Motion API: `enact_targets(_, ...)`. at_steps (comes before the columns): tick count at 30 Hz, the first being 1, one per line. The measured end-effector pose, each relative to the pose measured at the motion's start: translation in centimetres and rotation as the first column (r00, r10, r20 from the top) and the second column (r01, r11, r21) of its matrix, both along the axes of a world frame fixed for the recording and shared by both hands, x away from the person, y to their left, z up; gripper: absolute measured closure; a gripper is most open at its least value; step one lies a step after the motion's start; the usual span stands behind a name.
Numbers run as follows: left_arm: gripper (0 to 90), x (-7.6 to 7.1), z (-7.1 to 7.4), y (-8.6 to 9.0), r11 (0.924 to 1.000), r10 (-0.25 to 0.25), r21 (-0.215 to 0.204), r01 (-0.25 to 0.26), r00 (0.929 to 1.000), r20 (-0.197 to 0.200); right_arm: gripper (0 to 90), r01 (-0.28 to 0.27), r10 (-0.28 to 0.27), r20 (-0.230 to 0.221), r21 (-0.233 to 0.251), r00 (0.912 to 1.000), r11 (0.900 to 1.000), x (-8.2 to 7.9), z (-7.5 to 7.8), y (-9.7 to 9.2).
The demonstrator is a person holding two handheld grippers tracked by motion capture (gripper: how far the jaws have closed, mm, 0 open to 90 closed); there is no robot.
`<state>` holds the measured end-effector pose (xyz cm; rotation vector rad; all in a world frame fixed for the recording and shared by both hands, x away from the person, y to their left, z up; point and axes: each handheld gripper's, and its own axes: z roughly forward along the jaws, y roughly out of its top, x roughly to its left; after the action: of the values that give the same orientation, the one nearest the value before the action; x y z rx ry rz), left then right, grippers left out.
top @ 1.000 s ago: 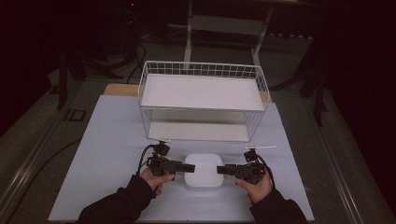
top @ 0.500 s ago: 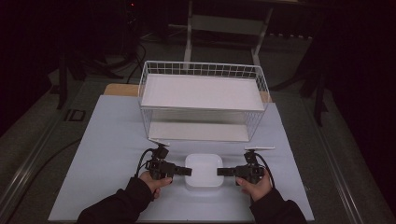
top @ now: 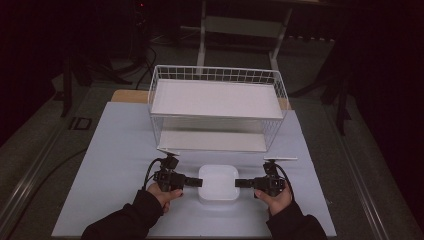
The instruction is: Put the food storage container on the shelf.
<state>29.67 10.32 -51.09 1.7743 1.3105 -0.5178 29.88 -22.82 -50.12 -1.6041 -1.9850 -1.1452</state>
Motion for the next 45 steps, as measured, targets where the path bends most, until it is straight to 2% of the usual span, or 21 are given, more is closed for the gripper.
enact_targets(2,69.4,-0.2,0.2,-0.1,0.9999,-0.002,0.014,0.002,1.0000,0.007,72.1,-0.003,0.003,0.001,-0.012,1.0000,0.9999,-0.1,0.2,0.1)
enact_targets(4,70.6,-0.2,0.3,0.0,0.9999,-0.004,0.011,0.004,1.0000,-0.005,72.6,-0.006,0.006,0.008,-0.021,0.9999,0.9998,-0.2,0.4,0.2)
enact_targets(7,72.4,-0.6,0.7,0.1,0.9999,-0.002,0.015,0.002,1.0000,0.000,73.8,-0.010,0.011,0.020,-0.032,0.9997,0.9994,-0.3,0.6,0.3)
enact_targets(11,78.5,-0.9,1.5,0.2,0.9998,0.009,0.015,-0.009,0.9997,0.024,76.9,-0.013,0.016,0.051,-0.061,0.9985,0.9981,-0.5,1.3,0.5)
enact_targets(13,79.3,-0.9,2.0,0.3,0.9997,0.006,0.024,-0.007,0.9988,0.048,77.0,-0.012,0.016,0.058,-0.065,0.9982,0.9978,-0.5,1.4,0.5)
enact_targets(18,79.2,-0.6,2.1,0.4,0.9988,0.009,0.048,-0.011,0.9990,0.045,77.1,-0.015,0.021,0.072,-0.077,0.9972,0.9969,-0.3,1.6,1.0)
enact_targets(22,79.2,-0.6,2.5,0.5,0.9991,0.014,0.040,-0.016,0.9985,0.053,77.2,-0.017,0.024,0.087,-0.081,0.9959,0.9966,-0.2,1.9,1.1)
enact_targets(23,79.1,-0.6,3.0,0.6,0.9992,0.013,0.037,-0.015,0.9979,0.064,77.4,-0.019,0.028,0.105,-0.085,0.9941,0.9962,-0.1,2.7,1.1)
enact_targets(27,79.0,-0.6,3.5,0.6,0.9993,0.014,0.032,-0.017,0.9969,0.078,77.5,-0.023,0.034,0.130,-0.084,0.9909,0.9962,-0.1,3.8,1.1)
enact_targets(28,78.9,-0.6,4.4,0.7,0.9994,0.016,0.028,-0.019,0.9950,0.099,77.7,-0.024,0.036,0.149,-0.085,0.9881,0.9961,-0.1,4.7,1.1)
enact_targets(29,78.9,-0.5,4.7,0.7,0.9995,0.019,0.023,-0.022,0.9944,0.104,77.7,-0.025,0.039,0.159,-0.090,0.9865,0.9957,0.0,5.0,1.2)
enact_targets(33,78.8,-0.5,5.6,0.9,0.9995,0.023,0.020,-0.025,0.9925,0.120,77.8,-0.026,0.041,0.175,-0.089,0.9837,0.9957,0.0,6.0,1.3)
enact_targets(36,78.8,-0.3,7.1,1.2,0.9996,0.021,0.014,-0.024,0.9895,0.143,78.1,-0.027,0.044,0.210,-0.083,0.9766,0.9962,0.0,7.6,1.4)
enact_targets(37,78.8,-0.3,7.1,1.2,0.9996,0.021,0.014,-0.024,0.9895,0.143,78.1,-0.027,0.046,0.221,-0.086,0.9743,0.9960,0.0,8.0,1.4)
enact_targets(40,78.6,-0.1,8.8,1.5,0.9994,0.033,0.004,-0.034,0.9835,0.178,78.5,-0.030,0.049,0.252,-0.078,0.9665,0.9965,0.0,9.4,1.6)
enact_targets(41,78.6,-0.1,8.8,1.5,0.9994,0.033,0.004,-0.034,0.9835,0.178,78.5,-0.030,0.049,0.252,-0.078,0.9665,0.9965,0.0,9.4,1.6)
enact_targets(43,78.6,0.0,9.6,1.6,0.9993,0.036,0.004,-0.037,0.9809,0.191,78.5,-0.028,0.050,0.279,-0.082,0.9589,0.9962,0.1,10.6,1.7)
enact_targets(44,78.6,0.1,9.9,1.6,0.9994,0.034,0.003,-0.036,0.9800,0.196,78.6,-0.027,0.049,0.281,-0.080,0.9584,0.9964,0.1,10.8,1.7)
enact_targets(45,78.5,0.3,10.8,1.7,0.9993,0.037,0.003,-0.038,0.9775,0.208,78.7,-0.026,0.047,0.287,-0.075,0.9567,0.9968,0.2,11.2,1.7)
